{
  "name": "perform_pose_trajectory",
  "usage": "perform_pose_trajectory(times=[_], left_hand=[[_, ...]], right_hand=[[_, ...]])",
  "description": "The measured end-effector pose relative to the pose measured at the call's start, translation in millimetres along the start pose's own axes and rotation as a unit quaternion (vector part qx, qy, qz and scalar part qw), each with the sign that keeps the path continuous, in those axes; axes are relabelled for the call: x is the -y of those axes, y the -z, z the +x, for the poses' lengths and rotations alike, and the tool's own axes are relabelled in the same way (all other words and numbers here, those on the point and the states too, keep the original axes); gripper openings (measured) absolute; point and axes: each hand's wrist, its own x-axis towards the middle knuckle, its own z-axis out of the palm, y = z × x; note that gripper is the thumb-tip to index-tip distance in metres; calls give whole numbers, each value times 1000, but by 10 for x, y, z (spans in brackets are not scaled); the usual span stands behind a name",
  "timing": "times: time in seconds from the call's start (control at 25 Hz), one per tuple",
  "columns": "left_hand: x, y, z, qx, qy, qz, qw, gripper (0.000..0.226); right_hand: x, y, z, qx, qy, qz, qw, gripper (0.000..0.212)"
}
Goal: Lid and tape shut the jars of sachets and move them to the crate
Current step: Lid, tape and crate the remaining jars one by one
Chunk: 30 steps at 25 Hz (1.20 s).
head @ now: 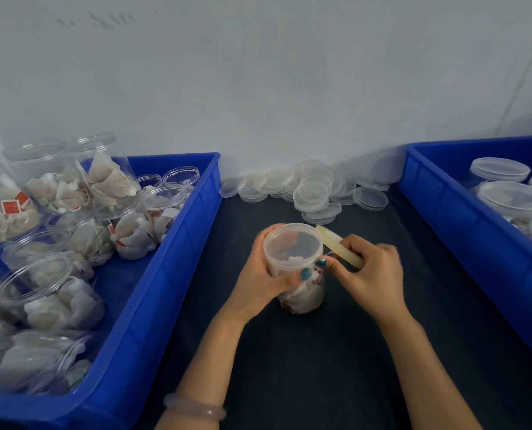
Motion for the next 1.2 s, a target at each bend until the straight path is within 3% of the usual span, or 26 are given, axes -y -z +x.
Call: perform_pose_trajectory(times=[0.12, 0.36, 0.52, 0.8, 0.92, 1.08, 1.2], left_hand=[[-46, -117, 33, -61, -29, 41, 997, 87], [-74, -8, 42, -94, -39, 63, 993, 100], [-67, 68, 51, -94, -42, 84, 991, 90], [-135, 236, 53, -4, -37, 128, 991, 83], [-213, 354, 118, 51, -25, 191, 980, 83], [-243, 454, 180, 109, 2, 178, 978, 85], [-278, 480, 201, 147, 14, 168, 975, 81]], right_hand=[[12, 3, -6, 41, -21, -9, 999, 56], [-82, 112, 3, 30, 103, -48, 993, 38], [-90, 105, -10, -37, 87, -161, 982, 40], [-60, 56, 43, -77, 23, -158, 984, 56], [-22, 10, 101, -56, 27, -150, 987, 50], [-63, -43, 129, 3, 53, -126, 991, 20], [-61, -89, 136, 36, 60, -122, 990, 32]])
